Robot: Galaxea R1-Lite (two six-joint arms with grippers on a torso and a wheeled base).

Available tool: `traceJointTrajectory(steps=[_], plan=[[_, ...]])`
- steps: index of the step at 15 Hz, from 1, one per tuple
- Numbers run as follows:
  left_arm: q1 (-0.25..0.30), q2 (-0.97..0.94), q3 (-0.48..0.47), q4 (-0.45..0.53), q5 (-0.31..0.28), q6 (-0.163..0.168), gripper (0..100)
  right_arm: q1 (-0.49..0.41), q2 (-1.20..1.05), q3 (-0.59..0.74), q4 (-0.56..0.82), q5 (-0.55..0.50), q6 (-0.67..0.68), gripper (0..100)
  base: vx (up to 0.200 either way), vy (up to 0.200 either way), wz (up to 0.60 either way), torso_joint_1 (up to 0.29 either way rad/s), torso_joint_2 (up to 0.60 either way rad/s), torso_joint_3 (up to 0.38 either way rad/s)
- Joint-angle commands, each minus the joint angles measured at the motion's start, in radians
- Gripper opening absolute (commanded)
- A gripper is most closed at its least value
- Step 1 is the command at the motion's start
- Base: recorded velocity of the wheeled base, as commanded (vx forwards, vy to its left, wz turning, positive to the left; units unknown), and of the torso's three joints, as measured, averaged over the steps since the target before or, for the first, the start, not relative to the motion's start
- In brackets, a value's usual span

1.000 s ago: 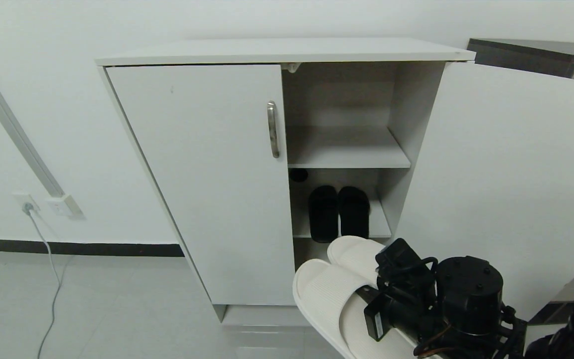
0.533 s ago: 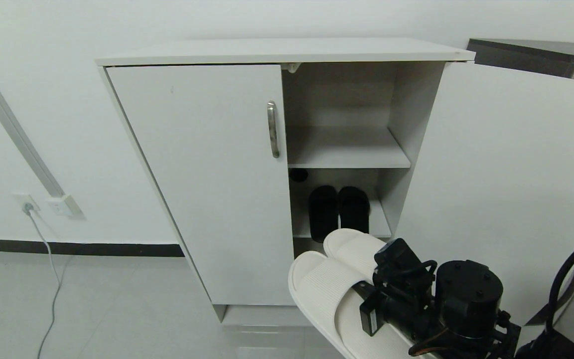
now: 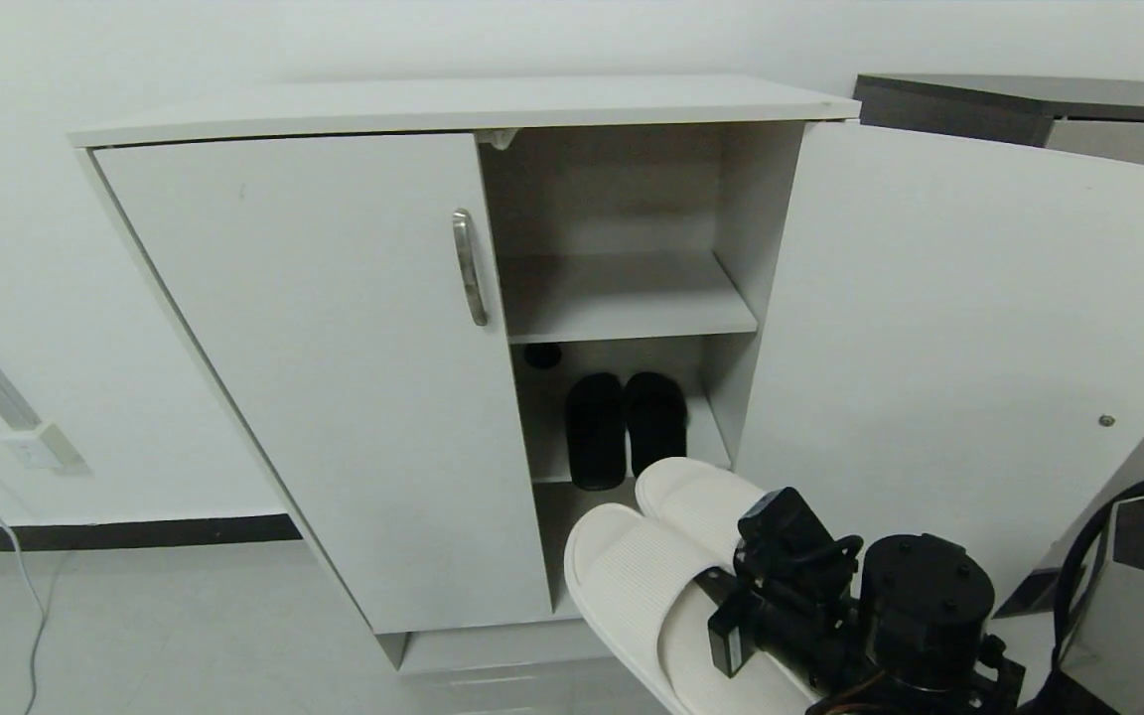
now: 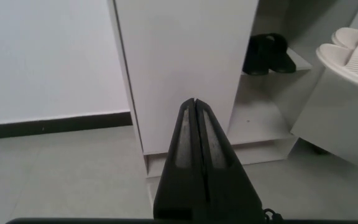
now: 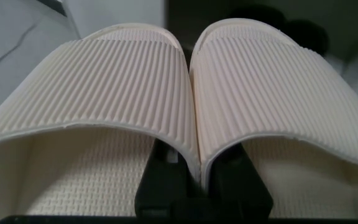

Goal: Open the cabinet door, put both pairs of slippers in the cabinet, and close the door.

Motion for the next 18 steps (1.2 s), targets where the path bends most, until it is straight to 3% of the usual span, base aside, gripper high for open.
traceJointTrajectory(steps=[1,3,4,8,11,14,18], plan=[[0.000,0.000,0.000,-0.001,0.000,0.000,0,0.005,0.036,-0.041,-0.011,-0.013,-0.011,0,0.000,0.000,0.00,0.000,0.00,0.000],[0.000,0.000,0.000,-0.001,0.000,0.000,0,0.027,0.030,-0.150,0.058,-0.131,-0.003,0,0.000,0.000,0.00,0.000,0.00,0.000],[0.000,0.000,0.000,-0.001,0.000,0.000,0,0.042,0.017,-0.228,0.155,-0.183,0.031,0,0.000,0.000,0.00,0.000,0.00,0.000],[0.000,0.000,0.000,-0.001,0.000,0.000,0,0.109,-0.122,-0.567,0.741,-0.416,0.181,0,0.000,0.000,0.00,0.000,0.00,0.000],[0.000,0.000,0.000,-0.001,0.000,0.000,0,0.117,-0.136,-0.829,1.038,-0.576,0.247,0,0.000,0.000,0.00,0.000,0.00,0.000],[0.000,0.000,0.000,-0.001,0.000,0.000,0,0.117,-0.135,-0.974,1.136,-0.654,0.244,0,0.000,0.000,0.00,0.000,0.00,0.000],[0.000,0.000,0.000,-0.001,0.000,0.000,0,0.115,-0.119,-1.056,1.284,-0.672,0.247,0,0.000,0.000,0.00,0.000,0.00,0.000]])
